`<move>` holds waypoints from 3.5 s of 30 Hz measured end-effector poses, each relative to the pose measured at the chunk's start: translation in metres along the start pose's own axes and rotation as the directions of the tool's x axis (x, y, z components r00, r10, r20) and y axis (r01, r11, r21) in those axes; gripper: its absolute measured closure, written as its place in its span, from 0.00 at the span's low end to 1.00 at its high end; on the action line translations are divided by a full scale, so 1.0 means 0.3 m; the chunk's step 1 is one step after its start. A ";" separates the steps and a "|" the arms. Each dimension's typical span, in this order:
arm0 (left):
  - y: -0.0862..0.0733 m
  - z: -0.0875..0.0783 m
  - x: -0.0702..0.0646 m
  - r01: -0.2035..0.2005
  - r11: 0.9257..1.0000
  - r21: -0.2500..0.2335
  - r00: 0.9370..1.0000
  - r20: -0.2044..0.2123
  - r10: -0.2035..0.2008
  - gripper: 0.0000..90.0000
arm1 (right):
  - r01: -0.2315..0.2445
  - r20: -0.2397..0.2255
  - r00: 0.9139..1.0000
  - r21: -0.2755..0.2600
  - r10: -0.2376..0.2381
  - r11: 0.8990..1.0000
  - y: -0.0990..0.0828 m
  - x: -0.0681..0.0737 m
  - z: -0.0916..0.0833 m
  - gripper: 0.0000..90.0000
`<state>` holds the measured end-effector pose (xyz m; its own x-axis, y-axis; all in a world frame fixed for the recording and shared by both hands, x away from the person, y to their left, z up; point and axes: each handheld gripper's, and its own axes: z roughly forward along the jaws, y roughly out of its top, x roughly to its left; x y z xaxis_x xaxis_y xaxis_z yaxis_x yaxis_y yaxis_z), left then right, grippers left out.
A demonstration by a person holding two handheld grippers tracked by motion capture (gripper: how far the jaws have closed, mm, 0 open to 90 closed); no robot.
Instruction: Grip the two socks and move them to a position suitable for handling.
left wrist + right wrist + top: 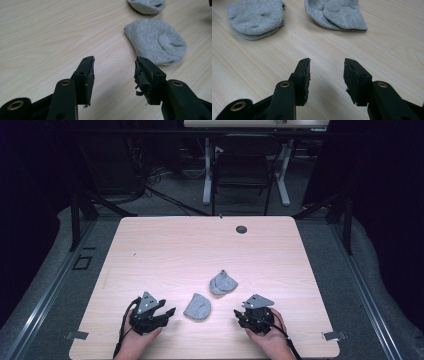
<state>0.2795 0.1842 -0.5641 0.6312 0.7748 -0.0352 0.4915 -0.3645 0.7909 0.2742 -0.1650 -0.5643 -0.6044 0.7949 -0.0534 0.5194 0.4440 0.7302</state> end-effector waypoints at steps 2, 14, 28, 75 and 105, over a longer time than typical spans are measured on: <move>0.004 0.005 -0.008 0.006 1.000 -0.003 1.000 0.007 -0.006 0.59 | -0.012 -0.011 1.000 -0.006 0.012 1.000 -0.002 -0.002 0.003 0.64; 0.034 0.055 -0.066 -0.018 1.000 0.006 0.998 0.068 0.018 0.73 | -0.018 -0.026 0.999 0.012 0.019 1.000 0.001 0.004 0.003 0.72; 0.062 0.132 -0.087 -0.057 0.996 0.068 0.996 0.068 0.052 0.94 | -0.041 -0.019 0.999 -0.004 0.041 0.999 -0.001 -0.002 -0.008 0.73; 0.048 0.159 -0.156 -0.123 0.990 0.070 0.981 0.157 0.111 0.95 | -0.041 -0.015 0.999 -0.019 0.040 0.999 -0.006 -0.013 -0.007 0.71; 0.019 0.130 -0.247 -0.183 0.981 0.068 0.956 0.244 0.162 0.96 | -0.046 -0.009 0.999 -0.017 0.046 0.999 -0.004 -0.019 -0.012 0.70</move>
<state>0.2589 0.1047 -0.5808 0.8294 0.5560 -0.0544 0.4068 -0.5345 0.7408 0.2748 -0.1715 -0.5625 -0.5852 0.8108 -0.0140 0.5362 0.3998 0.7434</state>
